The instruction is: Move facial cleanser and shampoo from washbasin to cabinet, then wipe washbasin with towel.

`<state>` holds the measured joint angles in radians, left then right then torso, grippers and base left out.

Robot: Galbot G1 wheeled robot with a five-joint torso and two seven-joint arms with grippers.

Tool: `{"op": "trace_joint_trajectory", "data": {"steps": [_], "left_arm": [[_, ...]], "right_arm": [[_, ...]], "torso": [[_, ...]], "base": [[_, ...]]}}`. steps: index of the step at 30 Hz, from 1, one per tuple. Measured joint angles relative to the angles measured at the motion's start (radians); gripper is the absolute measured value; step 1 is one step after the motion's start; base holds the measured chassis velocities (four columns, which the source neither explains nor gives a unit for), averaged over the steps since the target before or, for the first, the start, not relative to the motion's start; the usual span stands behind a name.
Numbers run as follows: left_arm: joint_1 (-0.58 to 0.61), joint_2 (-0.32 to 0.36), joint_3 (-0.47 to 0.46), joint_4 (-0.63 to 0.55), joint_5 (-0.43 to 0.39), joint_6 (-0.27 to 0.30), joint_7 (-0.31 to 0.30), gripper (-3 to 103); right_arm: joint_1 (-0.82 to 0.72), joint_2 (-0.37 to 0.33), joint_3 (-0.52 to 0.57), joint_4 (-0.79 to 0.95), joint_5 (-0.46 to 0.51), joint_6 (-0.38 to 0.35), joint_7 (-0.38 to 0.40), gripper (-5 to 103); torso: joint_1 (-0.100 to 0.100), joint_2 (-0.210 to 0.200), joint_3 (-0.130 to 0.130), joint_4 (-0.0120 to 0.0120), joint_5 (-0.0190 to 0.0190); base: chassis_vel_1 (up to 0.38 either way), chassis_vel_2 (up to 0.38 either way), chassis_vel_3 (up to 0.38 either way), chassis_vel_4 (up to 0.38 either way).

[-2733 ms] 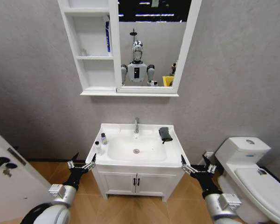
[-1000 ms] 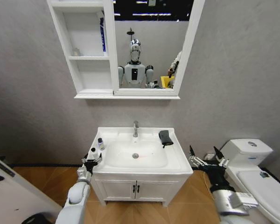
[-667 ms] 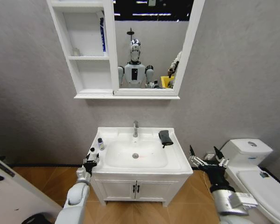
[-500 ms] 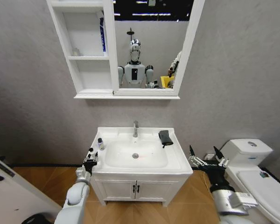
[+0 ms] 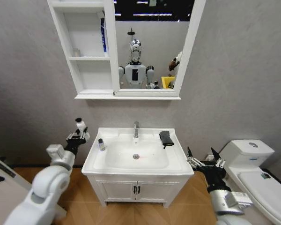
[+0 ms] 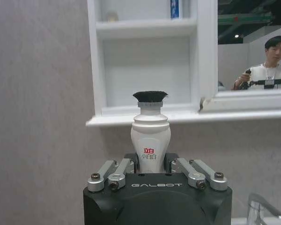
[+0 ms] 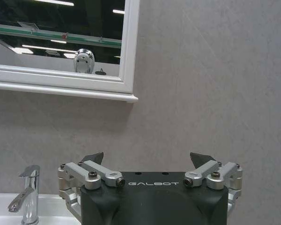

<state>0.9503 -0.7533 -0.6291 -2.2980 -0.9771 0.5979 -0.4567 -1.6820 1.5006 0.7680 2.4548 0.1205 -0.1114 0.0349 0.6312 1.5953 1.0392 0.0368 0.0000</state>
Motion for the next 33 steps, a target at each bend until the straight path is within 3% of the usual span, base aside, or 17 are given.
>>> {"op": "trace_joint_trajectory", "data": {"steps": [2,3,6,11,14,18,21,25,29,30,33], "left_arm": [[-0.156,0.11,0.022,0.04,-0.161,0.027,-0.039,29],[-0.156,0.11,0.022,0.04,-0.161,0.027,-0.039,29],[-0.346,0.168,0.099,0.165,-0.196,0.032,-0.022,29],[-0.515,0.175,0.203,0.271,-0.204,0.03,-0.003,29],[-0.666,0.143,0.314,0.345,-0.216,0.027,0.003,29],[-0.772,0.097,0.425,0.398,-0.237,0.027,-0.009,29],[-0.88,0.024,0.529,0.494,-0.22,0.022,-0.017,29],[-0.947,-0.075,0.593,0.646,-0.113,-0.001,-0.001,29],[-0.974,-0.12,0.613,0.721,-0.047,-0.025,0.023,29],[-1.008,-0.162,0.632,0.798,0.015,-0.056,0.046,29],[-1.053,-0.209,0.642,0.882,0.054,-0.073,0.063,29]], "right_arm": [[-0.005,0.003,0.004,-0.004,0.0,0.01,-0.001,100],[-0.005,0.003,0.004,-0.004,0.0,0.01,-0.001,100],[-0.009,0.009,0.006,-0.004,0.0,0.016,-0.001,100],[-0.01,0.01,0.009,-0.002,0.001,0.017,-0.001,100],[-0.007,0.008,0.014,0.004,0.001,0.017,-0.001,100],[-0.006,0.006,0.022,0.005,0.003,0.014,0.0,100],[-0.007,0.007,0.027,-0.001,0.005,0.014,0.001,100],[-0.02,0.013,0.052,-0.007,0.024,0.027,0.002,100],[-0.024,0.013,0.075,-0.022,0.037,0.04,0.001,100],[-0.025,0.011,0.096,-0.04,0.049,0.053,-0.001,100],[-0.026,0.01,0.116,-0.063,0.065,0.067,-0.008,100]], "torso": [[0.0,0.0,0.0,-0.0002,-0.0002],[0.0,0.0,0.0,-0.0002,-0.0002],[0.0,0.0,0.0,-0.0002,-0.0002],[0.0,0.0,0.0,-0.0003,0.0],[0.0,0.0,0.0,0.0,0.0],[0.0,0.0,0.0,-0.0003,0.0],[0.0,0.0,0.0,-0.0004,0.0003],[0.0,0.0,0.0,-0.0003,0.0],[0.0,0.0,0.0,-0.0003,-0.0001],[0.0,0.0,0.0,-0.0003,0.0002],[0.0,0.0,0.0,-0.0004,0.0003]], "base": [[0.0,0.0,0.0,0.0],[0.0,0.0,0.0,0.0],[0.0,0.0,0.0,0.0],[0.0,0.0,0.0,0.0],[0.0,0.0,0.0,0.0],[0.0,0.0,0.0,0.0],[0.0,0.0,0.0,0.0],[0.0,0.0,0.0,0.0],[0.0,0.0,0.0,0.0],[0.0,0.0,0.0,0.0],[0.0,0.0,0.0,0.0]]}}
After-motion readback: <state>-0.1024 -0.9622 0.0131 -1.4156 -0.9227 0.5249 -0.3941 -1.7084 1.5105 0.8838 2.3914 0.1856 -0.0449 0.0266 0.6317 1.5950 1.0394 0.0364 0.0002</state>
